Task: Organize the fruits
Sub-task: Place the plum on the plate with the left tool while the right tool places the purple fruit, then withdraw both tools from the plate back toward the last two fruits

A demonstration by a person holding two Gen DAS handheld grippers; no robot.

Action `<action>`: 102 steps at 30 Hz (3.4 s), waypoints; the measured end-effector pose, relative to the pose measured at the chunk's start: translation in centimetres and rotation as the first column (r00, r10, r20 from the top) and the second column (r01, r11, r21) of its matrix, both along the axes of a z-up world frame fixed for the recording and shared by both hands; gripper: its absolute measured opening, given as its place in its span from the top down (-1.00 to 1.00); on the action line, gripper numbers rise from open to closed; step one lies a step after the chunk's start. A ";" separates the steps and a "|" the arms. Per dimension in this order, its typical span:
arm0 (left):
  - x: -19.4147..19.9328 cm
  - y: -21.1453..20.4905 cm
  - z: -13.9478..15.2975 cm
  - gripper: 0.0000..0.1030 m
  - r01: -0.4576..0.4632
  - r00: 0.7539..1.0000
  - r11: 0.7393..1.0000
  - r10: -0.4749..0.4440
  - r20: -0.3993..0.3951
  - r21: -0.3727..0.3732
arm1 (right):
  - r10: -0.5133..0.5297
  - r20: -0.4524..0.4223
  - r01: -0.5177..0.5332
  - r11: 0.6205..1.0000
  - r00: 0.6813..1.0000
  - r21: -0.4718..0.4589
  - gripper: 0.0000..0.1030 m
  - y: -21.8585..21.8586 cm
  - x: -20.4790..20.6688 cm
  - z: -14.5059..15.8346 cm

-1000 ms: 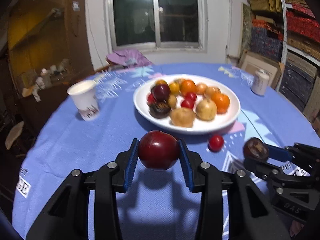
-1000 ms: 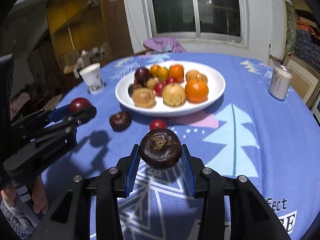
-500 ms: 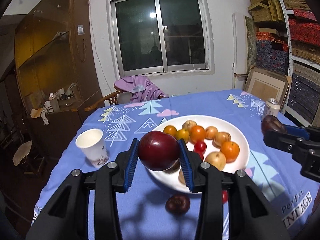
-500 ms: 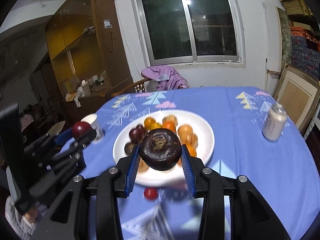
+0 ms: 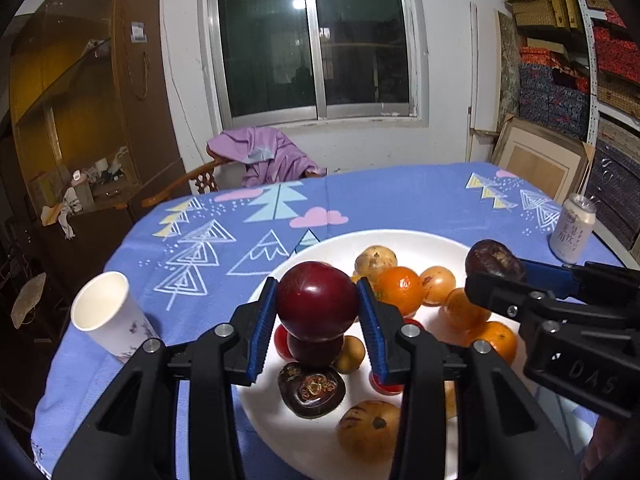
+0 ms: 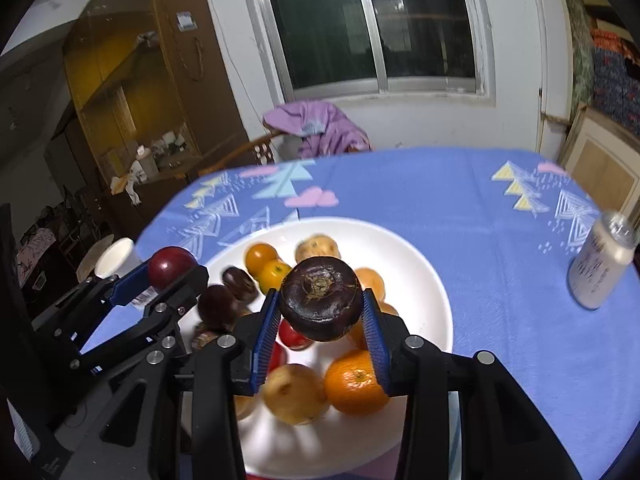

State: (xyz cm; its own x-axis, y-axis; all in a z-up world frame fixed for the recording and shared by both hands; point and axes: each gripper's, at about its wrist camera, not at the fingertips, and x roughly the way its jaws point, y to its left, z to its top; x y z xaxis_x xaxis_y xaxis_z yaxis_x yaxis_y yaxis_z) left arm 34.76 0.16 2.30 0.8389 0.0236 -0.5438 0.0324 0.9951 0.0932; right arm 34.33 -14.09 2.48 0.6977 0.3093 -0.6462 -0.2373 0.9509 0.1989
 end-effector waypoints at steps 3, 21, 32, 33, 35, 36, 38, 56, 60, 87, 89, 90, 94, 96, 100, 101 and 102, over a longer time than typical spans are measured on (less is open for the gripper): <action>0.9 -0.2 -1.4 0.23 0.004 1.000 1.000 -0.003 -0.024 0.010 | -0.005 -0.025 0.005 1.000 1.000 -0.013 0.19 0.0 0.9 -1.3; 2.4 -1.0 -3.5 0.05 0.017 0.999 0.999 -0.016 -0.050 0.030 | -0.021 0.000 0.021 0.987 1.000 -0.158 0.15 0.8 1.4 -2.7; 1.9 0.2 -2.9 -0.48 -0.029 0.999 1.000 0.029 -0.037 0.008 | -0.055 0.023 0.057 0.992 0.998 -0.117 -0.26 -0.4 1.1 -1.3; 1.8 0.2 -2.8 -0.61 -0.026 0.999 1.000 0.026 -0.031 0.003 | -0.054 0.027 0.056 0.993 0.998 -0.105 -0.37 -0.6 1.1 -1.1; 1.3 0.0 -2.4 -0.69 -0.017 1.000 1.000 0.017 -0.015 0.007 | -0.049 0.041 0.052 0.995 0.998 -0.083 -0.42 -0.7 0.7 -0.4; 1.1 -0.2 -2.3 -0.70 -0.009 1.000 1.000 0.009 -0.006 0.018 | -0.044 0.049 0.048 0.996 0.998 -0.080 -0.42 -0.6 0.5 -0.1; 0.3 -0.8 -1.8 -0.71 0.015 1.000 0.999 -0.015 0.013 0.042 | -0.030 0.067 0.036 0.996 0.997 -0.083 -0.42 -0.3 0.0 0.6; -13.3 5.4 6.0 -0.92 -0.046 0.990 0.988 0.065 0.128 -0.149 | -0.023 0.251 -0.001 0.995 0.968 0.097 -0.61 -3.0 -13.2 8.6; -16.9 8.1 2.8 -0.92 -0.103 0.991 0.978 0.116 0.064 -0.183 | -0.065 0.281 0.027 0.990 0.957 0.137 -0.77 -4.3 -17.8 6.2; -10.4 2.1 -5.6 -0.92 -0.010 0.970 0.999 0.018 -0.241 0.036 | -0.163 0.047 0.151 0.971 0.986 0.187 -0.91 -7.5 -19.3 -0.9; -9.3 2.0 -6.1 -0.92 -0.009 0.962 0.999 0.018 -0.272 0.033 | -0.159 0.048 0.148 0.973 0.986 0.180 -0.91 -7.3 -19.3 -0.9; -8.8 2.2 -6.3 -0.92 -0.013 0.957 1.000 0.019 -0.288 0.023 | -0.157 0.048 0.146 0.973 0.986 0.178 -0.91 -7.2 -19.3 -1.0; -9.0 4.6 -6.1 -0.92 -0.085 0.957 0.996 0.071 -0.281 -0.040 | -0.157 0.039 0.147 0.973 0.987 0.179 -0.92 -7.3 -19.2 -1.1; -9.5 5.9 -6.0 -0.92 -0.138 0.957 0.990 0.130 -0.261 -0.015 | -0.154 0.034 0.146 0.973 0.987 0.181 -0.92 -7.3 -19.2 -1.2; -11.2 8.2 -5.8 -0.92 -0.173 0.954 0.984 0.155 -0.257 -0.049 | -0.132 0.035 0.124 0.977 0.991 0.171 -0.92 -6.8 -19.2 -1.3; -11.5 8.3 -5.8 -0.92 -0.164 0.956 0.985 0.144 -0.254 -0.057 | -0.122 0.038 0.114 0.980 0.992 0.164 -0.92 -6.6 -19.2 -1.4; -11.8 8.1 -5.7 -0.92 -0.144 0.962 0.987 0.124 -0.245 -0.065 | -0.107 0.043 0.100 0.984 0.993 0.148 -0.92 -6.2 -19.2 -1.4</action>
